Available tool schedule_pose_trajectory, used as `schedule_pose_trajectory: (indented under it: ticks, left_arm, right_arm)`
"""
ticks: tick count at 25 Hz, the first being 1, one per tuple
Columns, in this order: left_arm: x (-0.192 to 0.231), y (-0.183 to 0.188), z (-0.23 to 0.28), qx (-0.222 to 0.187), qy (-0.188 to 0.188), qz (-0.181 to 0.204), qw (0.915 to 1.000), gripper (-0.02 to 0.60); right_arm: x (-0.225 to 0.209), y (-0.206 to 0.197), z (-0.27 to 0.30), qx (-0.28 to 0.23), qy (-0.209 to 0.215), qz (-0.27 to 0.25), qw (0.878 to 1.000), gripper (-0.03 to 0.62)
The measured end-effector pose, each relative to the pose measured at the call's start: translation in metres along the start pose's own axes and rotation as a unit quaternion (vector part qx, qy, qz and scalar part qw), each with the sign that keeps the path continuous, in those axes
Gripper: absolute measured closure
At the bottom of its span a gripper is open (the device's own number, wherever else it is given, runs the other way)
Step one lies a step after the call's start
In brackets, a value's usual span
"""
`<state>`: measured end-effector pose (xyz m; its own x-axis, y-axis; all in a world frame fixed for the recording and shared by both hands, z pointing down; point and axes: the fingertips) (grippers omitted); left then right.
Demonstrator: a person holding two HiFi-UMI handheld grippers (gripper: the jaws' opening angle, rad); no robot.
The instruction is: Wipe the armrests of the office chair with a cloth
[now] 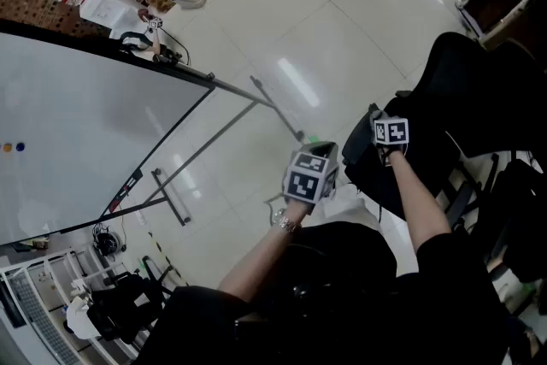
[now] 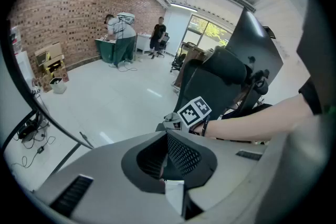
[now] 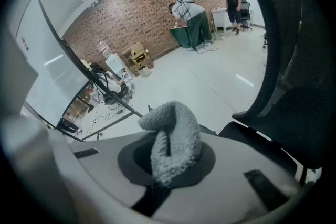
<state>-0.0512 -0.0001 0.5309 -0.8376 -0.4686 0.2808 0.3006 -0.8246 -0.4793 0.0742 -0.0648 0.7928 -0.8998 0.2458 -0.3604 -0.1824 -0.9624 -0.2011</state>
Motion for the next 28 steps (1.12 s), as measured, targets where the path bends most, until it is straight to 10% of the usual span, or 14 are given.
schedule_pose_trajectory:
  ticks: [18,28]
  left_arm:
    - [0.04,-0.029,0.012,0.022,0.014,-0.066,0.9975,0.586]
    - [0.024,-0.022,0.025,0.032,0.003,-0.039,0.9987,0.586]
  right_arm:
    - [0.01,-0.039,0.098,0.068,-0.025,-0.01,0.997,0.574]
    - [0.079,-0.113,0.112,0.091,0.071,-0.009,0.993,0.574]
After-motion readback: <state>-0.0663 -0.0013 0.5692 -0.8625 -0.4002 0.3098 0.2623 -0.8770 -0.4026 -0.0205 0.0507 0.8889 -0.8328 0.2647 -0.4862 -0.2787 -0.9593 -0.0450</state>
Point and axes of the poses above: the fingertips, and each gripper's own axes: z forward along the fingers, x to its left, y out of its top, and after that the axes turned 13 degrees about x, right-handed
